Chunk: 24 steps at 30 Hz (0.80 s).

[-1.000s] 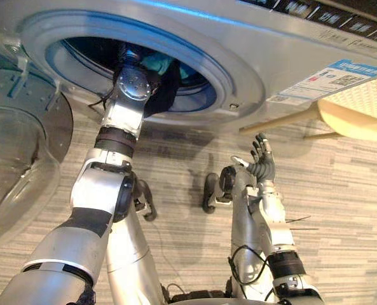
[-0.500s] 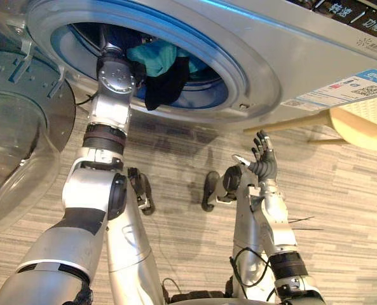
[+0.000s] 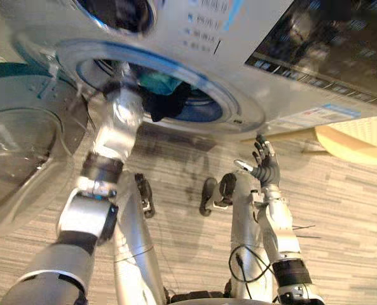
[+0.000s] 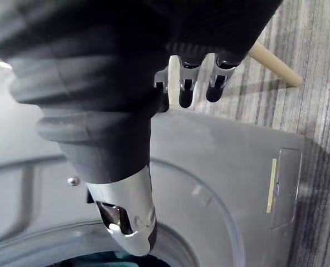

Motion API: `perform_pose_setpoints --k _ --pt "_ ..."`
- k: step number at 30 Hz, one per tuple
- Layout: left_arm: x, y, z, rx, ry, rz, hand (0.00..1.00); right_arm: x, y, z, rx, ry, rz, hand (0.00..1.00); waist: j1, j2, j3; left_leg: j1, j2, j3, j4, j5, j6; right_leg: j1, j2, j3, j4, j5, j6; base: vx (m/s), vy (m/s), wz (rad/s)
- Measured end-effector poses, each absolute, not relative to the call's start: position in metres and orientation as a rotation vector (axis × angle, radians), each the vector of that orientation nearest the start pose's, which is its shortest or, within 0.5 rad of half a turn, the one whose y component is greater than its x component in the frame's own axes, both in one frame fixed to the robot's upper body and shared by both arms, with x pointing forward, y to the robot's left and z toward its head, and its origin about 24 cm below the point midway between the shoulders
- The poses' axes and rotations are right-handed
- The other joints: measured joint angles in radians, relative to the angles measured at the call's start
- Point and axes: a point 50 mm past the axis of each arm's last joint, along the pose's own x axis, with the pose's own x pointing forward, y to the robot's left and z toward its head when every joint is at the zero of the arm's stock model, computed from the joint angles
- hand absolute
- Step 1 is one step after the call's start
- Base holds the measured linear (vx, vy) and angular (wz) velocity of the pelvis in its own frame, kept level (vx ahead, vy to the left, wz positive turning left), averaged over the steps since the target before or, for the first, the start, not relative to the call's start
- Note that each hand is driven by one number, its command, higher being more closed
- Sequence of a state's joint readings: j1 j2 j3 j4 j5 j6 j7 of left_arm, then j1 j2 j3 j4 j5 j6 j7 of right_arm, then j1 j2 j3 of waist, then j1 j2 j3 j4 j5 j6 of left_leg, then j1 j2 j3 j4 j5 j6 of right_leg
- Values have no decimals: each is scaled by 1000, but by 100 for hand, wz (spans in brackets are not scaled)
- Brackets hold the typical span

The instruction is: Pick up the laundry basket with both hands and put the clothes into the washing machine.

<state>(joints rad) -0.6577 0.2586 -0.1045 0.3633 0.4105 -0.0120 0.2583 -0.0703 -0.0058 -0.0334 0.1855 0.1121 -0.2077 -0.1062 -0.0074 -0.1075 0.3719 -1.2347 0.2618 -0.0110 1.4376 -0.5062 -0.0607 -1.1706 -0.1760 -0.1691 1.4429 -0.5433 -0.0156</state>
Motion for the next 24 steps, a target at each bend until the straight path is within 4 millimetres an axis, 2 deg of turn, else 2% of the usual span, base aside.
perform_pose_setpoints --k 1,2,3,4,6,7,10,12,13,15,17,19,21,24 --pt "351 151 132 623 -309 135 0 261 -162 28 99 -51 -144 0 7 0 0 63 0 5 -34 2 -4 62 1 -7 -33 0 0 109 -69 17" --pt "345 153 116 593 -259 128 0 259 -163 25 94 -35 -148 0 10 0 -2 97 0 9 -54 4 -7 95 1 -9 -52 0 0 124 -79 12" --pt "331 156 84 527 -156 123 0 253 -166 18 73 -5 -155 0 18 1 -15 160 -1 19 -98 6 -11 156 3 -14 -94 0 0 108 -63 9" --pt "322 158 68 486 -102 124 0 250 -167 13 57 15 -159 0 20 2 -23 195 -1 22 -122 7 -14 192 6 -18 -117 0 0 133 -78 13" --pt "281 172 14 369 84 163 0 232 -171 -7 39 103 -175 0 28 2 -70 327 0 33 -219 17 -30 325 19 -32 -217 5 3 134 -65 13" --pt "270 175 2 342 132 171 0 228 -172 -12 26 127 -177 0 29 3 -80 364 -1 39 -246 22 -31 362 20 -37 -244 8 5 155 -51 14" --pt "220 197 -44 226 335 249 0 206 -175 -37 4 251 -192 0 36 11 -122 565 -5 69 -430 72 -35 558 38 -57 -430 59 12 160 -14 8" --pt "201 202 -67 196 444 266 0 195 -177 -52 1 327 -200 0 45 15 -133 687 -19 99 -551 109 -34 666 42 -54 -542 95 22 186 33 -2" --pt "187 200 -84 170 527 261 0 186 -179 -65 0 393 -214 0 49 29 -160 759 -21 119 -633 133 -32 734 55 -53 -632 129 28 189 45 -9" --pt "172 199 -101 162 616 250 0 178 -182 -78 -1 463 -231 0 50 41 -187 830 -24 146 -720 162 -30 792 67 -45 -724 166 33 133 57 -19" --pt "150 200 -121 145 743 258 0 165 -187 -98 3 570 -259 0 44 60 -224 919 -33 178 -850 208 -31 867 87 -33 -866 227 45 121 58 -29" --pt "132 192 -137 125 847 237 0 145 -196 -121 -3 710 -291 0 29 86 -260 1011 -49 215 -1000 267 -31 951 109 -12 -1044 312 53 137 66 -32" --pt "130 190 -140 137 870 224 0 136 -202 -130 -12 773 -302 0 13 103 -267 1052 -60 231 -1059 294 -28 989 121 9 -1129 357 59 151 75 -37" --pt "140 188 -138 147 848 213 0 127 -214 -135 3 819 -357 0 16 127 -267 1089 -85 144 -1083 299 -28 1034 150 69 -1216 415 63 119 37 -63"
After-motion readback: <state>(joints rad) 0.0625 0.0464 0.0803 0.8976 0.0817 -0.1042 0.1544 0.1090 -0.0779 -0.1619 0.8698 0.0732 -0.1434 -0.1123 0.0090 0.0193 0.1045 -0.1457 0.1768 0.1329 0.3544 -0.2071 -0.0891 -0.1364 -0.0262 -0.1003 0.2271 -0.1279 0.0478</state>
